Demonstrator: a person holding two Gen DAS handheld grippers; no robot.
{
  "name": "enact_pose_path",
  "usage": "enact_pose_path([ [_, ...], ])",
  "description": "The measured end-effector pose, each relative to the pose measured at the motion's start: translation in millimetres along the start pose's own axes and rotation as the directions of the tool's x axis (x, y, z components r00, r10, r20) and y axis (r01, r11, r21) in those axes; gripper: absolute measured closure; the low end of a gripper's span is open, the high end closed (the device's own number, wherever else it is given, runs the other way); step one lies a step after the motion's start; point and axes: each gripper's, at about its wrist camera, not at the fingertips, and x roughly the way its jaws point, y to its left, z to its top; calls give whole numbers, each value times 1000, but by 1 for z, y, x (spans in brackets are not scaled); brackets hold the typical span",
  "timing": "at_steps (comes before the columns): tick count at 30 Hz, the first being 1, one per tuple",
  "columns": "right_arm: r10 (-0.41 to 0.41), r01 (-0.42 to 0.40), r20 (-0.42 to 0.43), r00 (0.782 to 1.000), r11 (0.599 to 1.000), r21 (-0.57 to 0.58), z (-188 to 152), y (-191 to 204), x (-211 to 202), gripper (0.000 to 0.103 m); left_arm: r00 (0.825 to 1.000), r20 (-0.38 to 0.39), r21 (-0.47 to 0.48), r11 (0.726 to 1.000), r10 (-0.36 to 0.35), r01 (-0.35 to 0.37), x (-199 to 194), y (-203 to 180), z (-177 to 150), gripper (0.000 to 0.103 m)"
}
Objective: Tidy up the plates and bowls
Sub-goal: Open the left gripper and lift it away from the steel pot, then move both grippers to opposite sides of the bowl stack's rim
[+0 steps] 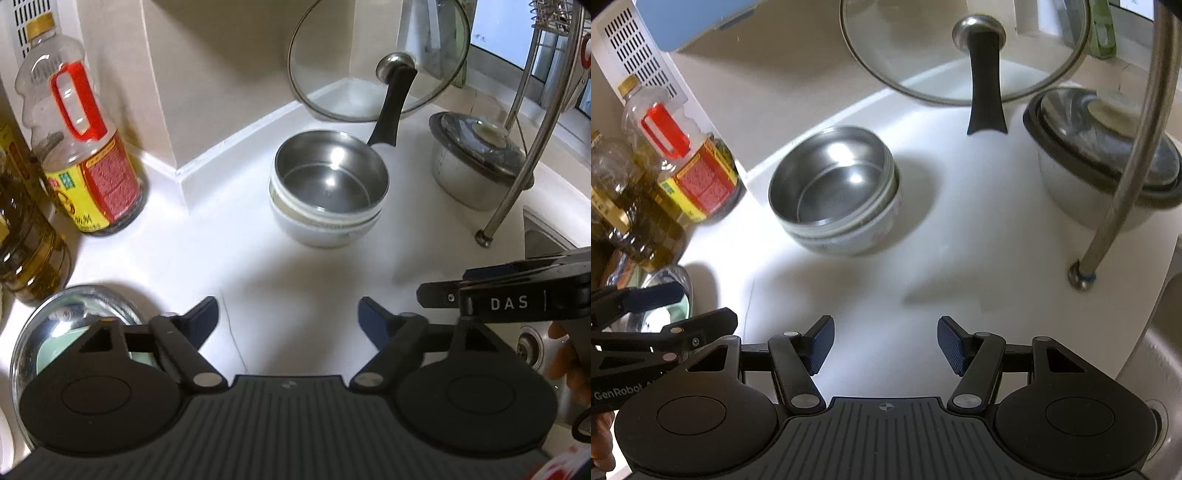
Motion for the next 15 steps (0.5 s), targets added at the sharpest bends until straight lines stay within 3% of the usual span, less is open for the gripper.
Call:
enact_pose_path([
  [7, -50, 50, -38, 998, 999, -3, -14, -2, 7, 41, 999, -30, 2, 1000, 18, -18, 3, 2, -11, 18],
  [15, -86, 86, -54, 995, 996, 8, -14, 3, 10, 41, 1000, -27, 9, 1000, 8, -8, 9, 14, -2, 18],
])
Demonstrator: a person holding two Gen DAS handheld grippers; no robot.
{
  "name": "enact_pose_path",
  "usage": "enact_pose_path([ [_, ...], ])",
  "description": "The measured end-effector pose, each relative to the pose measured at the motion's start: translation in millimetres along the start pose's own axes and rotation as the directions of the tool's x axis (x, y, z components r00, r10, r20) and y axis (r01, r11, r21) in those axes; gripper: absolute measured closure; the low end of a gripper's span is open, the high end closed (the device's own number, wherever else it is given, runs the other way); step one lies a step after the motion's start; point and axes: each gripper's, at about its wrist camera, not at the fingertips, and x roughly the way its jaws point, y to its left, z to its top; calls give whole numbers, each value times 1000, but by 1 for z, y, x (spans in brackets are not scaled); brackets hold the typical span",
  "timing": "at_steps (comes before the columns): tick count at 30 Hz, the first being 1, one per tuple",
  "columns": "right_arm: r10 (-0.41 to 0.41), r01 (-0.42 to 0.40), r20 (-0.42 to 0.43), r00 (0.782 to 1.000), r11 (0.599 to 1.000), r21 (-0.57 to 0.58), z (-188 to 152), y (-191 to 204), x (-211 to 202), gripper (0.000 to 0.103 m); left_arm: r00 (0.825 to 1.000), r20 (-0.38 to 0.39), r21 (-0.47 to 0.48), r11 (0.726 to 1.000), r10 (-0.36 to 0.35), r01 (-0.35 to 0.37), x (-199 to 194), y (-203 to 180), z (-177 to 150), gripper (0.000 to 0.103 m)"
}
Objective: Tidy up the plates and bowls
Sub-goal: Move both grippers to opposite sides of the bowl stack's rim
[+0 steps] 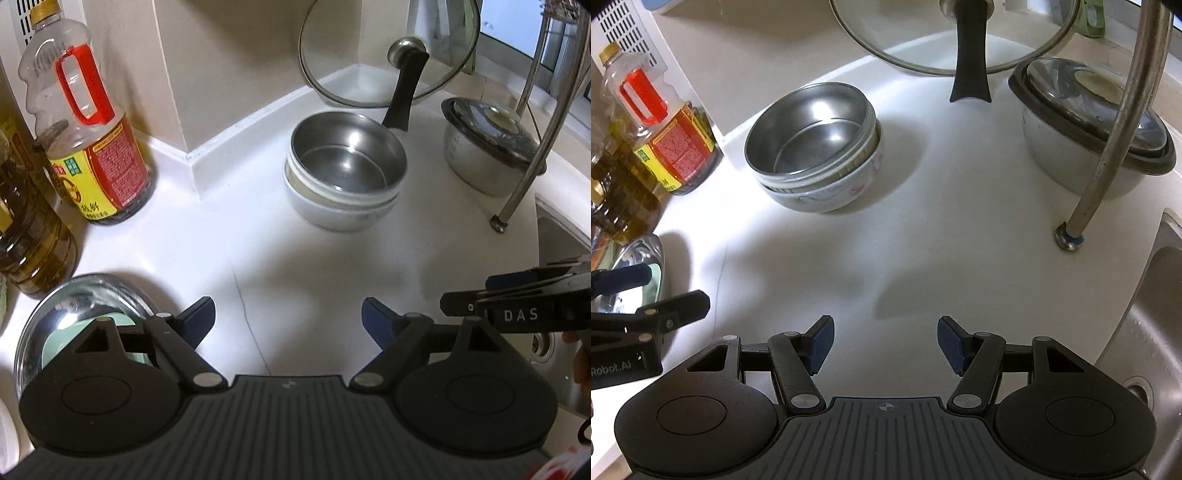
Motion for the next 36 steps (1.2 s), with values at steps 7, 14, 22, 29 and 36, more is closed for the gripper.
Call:
enact_pose_path([
  [7, -3, 0, 44, 999, 997, 71, 21, 3, -2, 41, 997, 38, 7, 998, -65, 65, 1, 20, 26, 19],
  [14, -15, 2, 128, 992, 995, 96, 49, 12, -11, 41, 990, 91, 28, 994, -111, 109, 4, 29, 54, 19],
  [22, -23, 20, 148, 989, 1000, 20, 96, 22, -5, 41, 989, 81, -11, 992, -123, 124, 24, 26, 91, 20],
  [29, -9, 9, 100, 995, 1000, -3, 129, 15, 22, 41, 990, -14, -109, 984, -141, 139, 59, 27, 113, 33],
  [36, 17, -17, 37, 999, 1000, -3, 139, 11, 47, 41, 979, -99, -208, 966, -177, 154, 87, 37, 115, 43],
])
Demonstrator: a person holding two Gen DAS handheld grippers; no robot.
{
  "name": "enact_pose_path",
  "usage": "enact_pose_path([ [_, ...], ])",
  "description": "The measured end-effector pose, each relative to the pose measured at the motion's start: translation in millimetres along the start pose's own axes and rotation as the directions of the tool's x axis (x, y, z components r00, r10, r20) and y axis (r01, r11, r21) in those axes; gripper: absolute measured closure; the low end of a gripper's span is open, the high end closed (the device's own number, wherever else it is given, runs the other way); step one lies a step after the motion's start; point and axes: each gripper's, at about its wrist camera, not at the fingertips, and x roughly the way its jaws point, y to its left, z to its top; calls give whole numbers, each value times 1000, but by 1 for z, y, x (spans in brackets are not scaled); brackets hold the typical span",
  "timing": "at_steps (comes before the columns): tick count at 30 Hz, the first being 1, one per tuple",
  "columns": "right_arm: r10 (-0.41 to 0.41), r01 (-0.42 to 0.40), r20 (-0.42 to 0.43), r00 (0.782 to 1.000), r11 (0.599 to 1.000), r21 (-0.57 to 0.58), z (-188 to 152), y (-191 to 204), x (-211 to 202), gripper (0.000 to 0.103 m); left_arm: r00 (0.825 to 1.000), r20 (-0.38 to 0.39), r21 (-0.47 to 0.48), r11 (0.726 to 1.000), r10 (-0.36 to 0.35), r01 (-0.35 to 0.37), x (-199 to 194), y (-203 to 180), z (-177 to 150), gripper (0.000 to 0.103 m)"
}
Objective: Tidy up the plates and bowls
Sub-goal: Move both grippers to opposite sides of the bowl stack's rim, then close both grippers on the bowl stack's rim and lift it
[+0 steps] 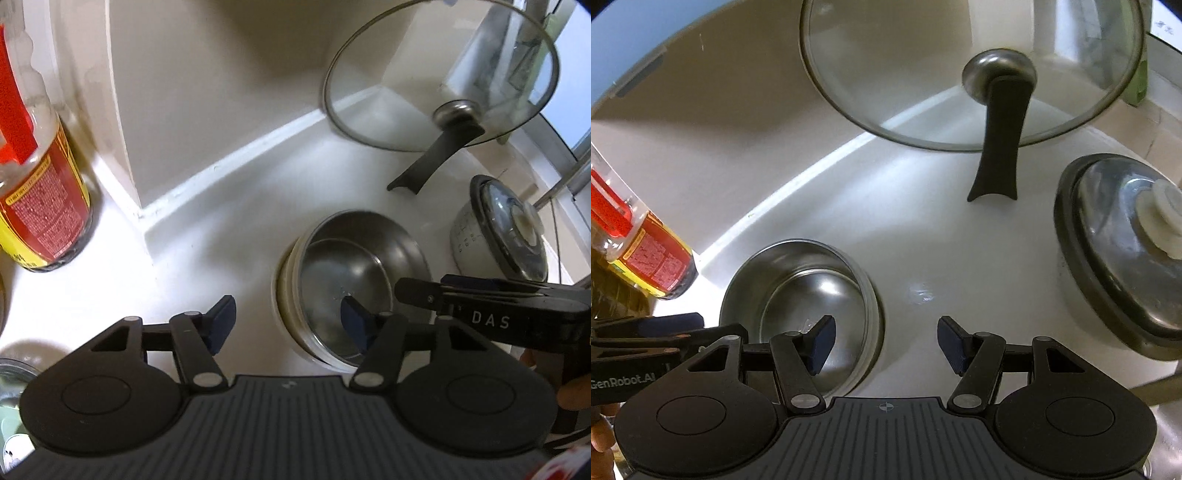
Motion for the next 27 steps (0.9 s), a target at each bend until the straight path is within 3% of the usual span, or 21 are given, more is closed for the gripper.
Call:
enact_pose_path([
  [6, 13, -13, -35, 999, 1000, 1, 1, -1, 10, 41, 1000, -31, -19, 1000, -4, 4, 9, 0, 3, 47],
  [9, 18, -18, -48, 999, 1000, 4, 3, -1, 14, 42, 999, -45, -26, 1000, -6, 5, 14, 1, 3, 54],
  [13, 34, -32, -65, 997, 999, 29, 4, -3, 19, 56, 998, -62, -42, 999, -14, 11, 20, 3, 4, 64],
  [23, 45, -39, -87, 995, 997, 66, 6, -10, 28, 69, 996, -83, -54, 998, -34, 29, 28, 4, 5, 78],
  [27, 48, -42, -94, 994, 997, 66, 7, -8, 29, 76, 996, -83, -50, 998, -33, 29, 29, 5, 5, 78],
])
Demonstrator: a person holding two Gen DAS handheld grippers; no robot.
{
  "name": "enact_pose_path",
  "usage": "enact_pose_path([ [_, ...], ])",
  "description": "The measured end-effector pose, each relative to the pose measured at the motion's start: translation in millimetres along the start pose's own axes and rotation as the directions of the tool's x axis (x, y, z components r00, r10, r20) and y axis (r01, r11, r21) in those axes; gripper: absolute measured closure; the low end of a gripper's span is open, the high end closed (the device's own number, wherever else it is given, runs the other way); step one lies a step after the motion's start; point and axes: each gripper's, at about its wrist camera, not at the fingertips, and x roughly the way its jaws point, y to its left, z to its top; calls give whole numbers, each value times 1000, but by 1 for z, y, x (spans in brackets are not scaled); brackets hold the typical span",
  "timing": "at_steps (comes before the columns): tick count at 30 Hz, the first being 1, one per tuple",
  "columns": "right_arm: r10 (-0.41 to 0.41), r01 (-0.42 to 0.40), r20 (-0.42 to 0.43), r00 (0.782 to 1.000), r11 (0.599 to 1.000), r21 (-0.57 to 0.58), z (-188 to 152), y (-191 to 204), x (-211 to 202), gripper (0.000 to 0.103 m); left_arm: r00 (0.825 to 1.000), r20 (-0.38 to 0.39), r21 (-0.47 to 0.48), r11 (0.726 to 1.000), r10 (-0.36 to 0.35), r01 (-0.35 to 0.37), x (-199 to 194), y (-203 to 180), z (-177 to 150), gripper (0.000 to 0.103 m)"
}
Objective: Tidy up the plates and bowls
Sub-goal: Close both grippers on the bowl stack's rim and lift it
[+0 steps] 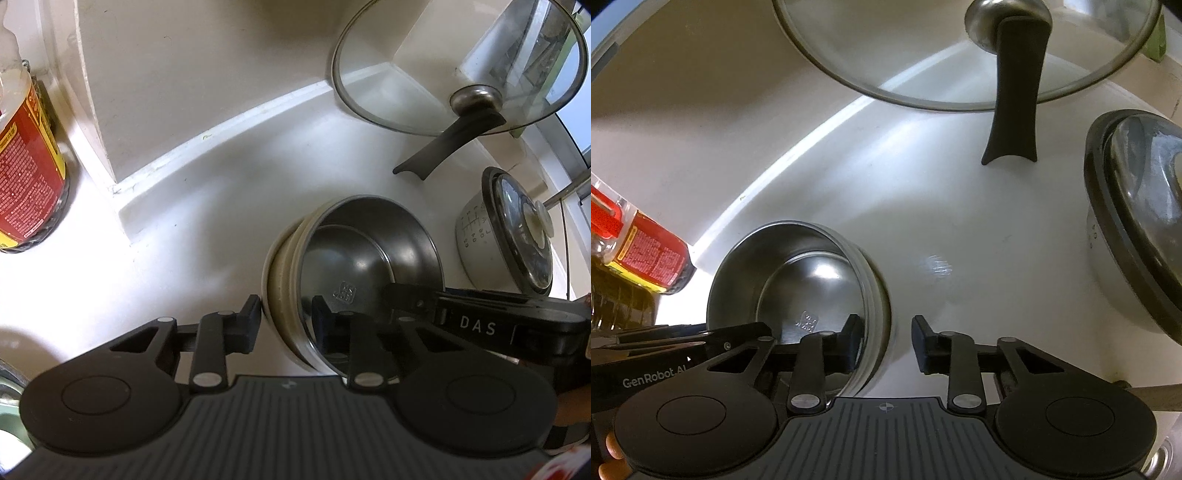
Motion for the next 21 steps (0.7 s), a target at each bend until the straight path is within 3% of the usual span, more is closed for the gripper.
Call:
enact_pose_path([
  [2, 2, -2, -3, 1000, 1000, -2, 0, 2, 0, 80, 1000, 2, 5, 1000, 5, -5, 1, -1, 0, 78],
  [21, -65, 62, -26, 998, 994, -92, 0, 21, 1, 85, 1000, -1, 49, 998, 25, -25, 0, -6, -2, 78],
])
